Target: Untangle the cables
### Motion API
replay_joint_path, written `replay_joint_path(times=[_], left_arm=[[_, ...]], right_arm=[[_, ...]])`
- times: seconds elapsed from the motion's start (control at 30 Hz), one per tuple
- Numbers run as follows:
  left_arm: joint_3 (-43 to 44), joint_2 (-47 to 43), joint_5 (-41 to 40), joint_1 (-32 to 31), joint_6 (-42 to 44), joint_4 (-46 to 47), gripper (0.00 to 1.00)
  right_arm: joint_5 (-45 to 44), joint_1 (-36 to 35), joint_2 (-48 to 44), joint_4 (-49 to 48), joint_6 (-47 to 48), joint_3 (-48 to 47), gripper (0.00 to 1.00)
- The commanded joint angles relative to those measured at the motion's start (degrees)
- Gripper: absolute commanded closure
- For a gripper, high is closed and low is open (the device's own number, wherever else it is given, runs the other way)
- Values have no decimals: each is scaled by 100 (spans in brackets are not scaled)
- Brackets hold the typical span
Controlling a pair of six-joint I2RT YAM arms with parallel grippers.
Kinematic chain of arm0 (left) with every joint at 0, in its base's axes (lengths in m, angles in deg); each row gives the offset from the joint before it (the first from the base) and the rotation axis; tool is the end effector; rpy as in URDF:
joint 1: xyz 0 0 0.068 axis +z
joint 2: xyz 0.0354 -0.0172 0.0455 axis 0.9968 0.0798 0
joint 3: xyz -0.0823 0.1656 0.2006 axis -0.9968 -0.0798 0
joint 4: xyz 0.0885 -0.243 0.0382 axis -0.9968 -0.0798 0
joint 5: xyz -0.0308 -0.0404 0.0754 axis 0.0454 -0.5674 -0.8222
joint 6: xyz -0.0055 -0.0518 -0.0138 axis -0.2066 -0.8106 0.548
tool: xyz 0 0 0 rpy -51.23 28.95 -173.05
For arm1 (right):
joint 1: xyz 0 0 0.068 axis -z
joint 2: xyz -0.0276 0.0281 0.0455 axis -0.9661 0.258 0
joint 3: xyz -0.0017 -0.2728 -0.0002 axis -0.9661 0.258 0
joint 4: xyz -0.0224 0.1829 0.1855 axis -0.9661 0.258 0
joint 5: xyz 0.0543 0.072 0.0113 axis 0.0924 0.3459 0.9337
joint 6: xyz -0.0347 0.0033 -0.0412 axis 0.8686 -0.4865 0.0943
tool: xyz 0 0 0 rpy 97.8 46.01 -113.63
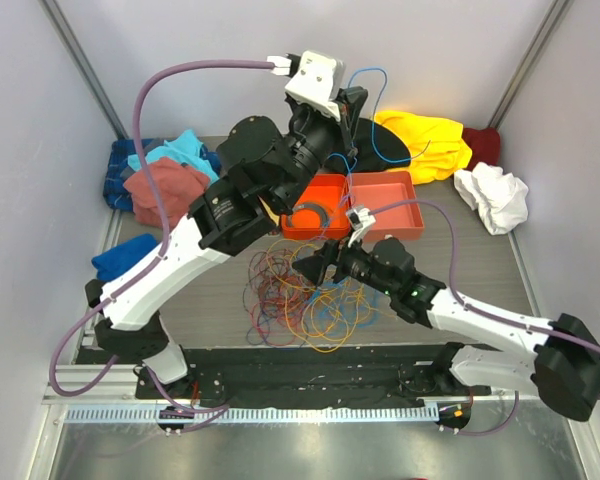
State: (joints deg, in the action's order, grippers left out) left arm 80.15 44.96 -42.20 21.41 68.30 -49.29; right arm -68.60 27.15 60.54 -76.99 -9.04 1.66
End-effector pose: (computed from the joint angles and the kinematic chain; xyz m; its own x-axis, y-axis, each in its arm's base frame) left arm 0.1549 -0.2816 0.5888 0.1870 -0.2750 -0.9431 0.6123 0.7833 -0.1070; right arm 0.1597 0.1826 0.2667 -0.4951 0.2481 -0.8326 -0.6436 0.5390 0.5434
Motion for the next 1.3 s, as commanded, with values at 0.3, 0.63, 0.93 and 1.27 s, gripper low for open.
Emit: replay_joint_path(times=[0.3,0.63,0.93,1.27], left_arm=[[-88,-379,-56,11,-112,-110,99],[-1653,-1144,-2051,64,933,996,100],[-1023,-1171,-2140,275,1767,1682,100],[867,-178,-2008,275,3297,2264,99]], right_arm=[[-865,-79,612,-835,-58,-442,91],[-2938,-70,-1743,2206,100,-775,99],[-3671,-70,-3148,3905,-637,-399,99],[-4111,-70,-3994,4677,-1288,41,99]])
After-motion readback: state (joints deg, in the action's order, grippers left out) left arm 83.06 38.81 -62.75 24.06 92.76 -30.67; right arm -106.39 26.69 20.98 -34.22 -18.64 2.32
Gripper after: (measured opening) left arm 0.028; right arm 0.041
